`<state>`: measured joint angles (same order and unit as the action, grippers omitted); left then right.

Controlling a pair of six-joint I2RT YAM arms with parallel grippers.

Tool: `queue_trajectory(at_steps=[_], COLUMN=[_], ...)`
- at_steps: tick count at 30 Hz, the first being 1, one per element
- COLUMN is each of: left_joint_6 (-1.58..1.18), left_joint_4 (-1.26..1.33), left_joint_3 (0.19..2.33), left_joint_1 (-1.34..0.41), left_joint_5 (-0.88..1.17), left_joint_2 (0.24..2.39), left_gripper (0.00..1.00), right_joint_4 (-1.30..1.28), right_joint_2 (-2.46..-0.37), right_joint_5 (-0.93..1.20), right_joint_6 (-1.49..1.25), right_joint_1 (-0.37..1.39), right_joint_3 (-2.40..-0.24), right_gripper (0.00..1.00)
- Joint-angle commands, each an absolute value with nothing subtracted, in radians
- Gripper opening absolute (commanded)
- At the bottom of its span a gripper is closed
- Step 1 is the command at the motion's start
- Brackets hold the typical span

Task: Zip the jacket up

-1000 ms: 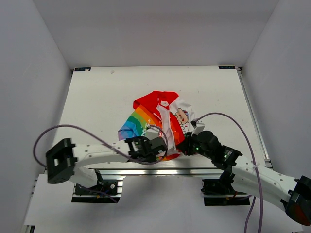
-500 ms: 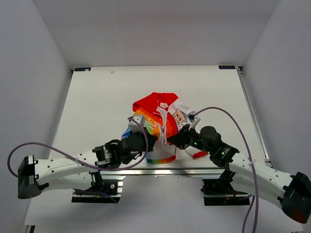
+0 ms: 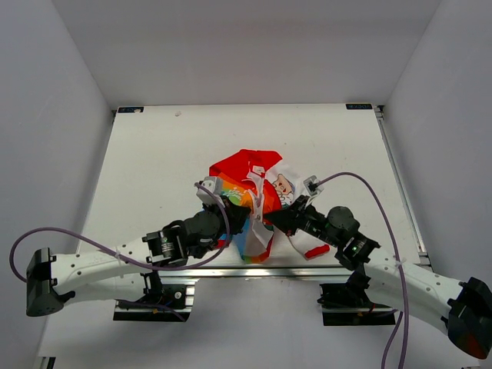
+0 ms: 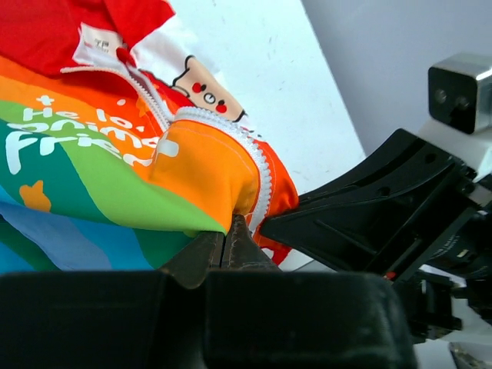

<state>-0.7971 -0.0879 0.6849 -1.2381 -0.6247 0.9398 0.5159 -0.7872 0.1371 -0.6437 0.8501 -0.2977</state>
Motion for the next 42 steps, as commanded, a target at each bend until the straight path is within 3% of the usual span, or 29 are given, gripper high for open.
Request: queue_trajectory(at_steps=[1, 42], left_joint_6=[-0.793, -0.767], left_joint_4=[-0.057, -0.067], left_joint_3=[0.695, 0.661], left_joint_1=[-1.235, -1.233], left_joint_5=[-0.646, -0.601], left_joint_2=[0.890, 0.870], left_gripper=[0.00, 0.00], right_joint_4=[0.597, 0.667], right_joint_2=[-0.756, -0.749], right_joint_5=[0.129, 0.187], right_joint_6=[-0.612, -0.638], right_joint_1=[0.844, 0.839], right_joint_3=[-0.316, -0.354], right_gripper=[0.00, 0.00])
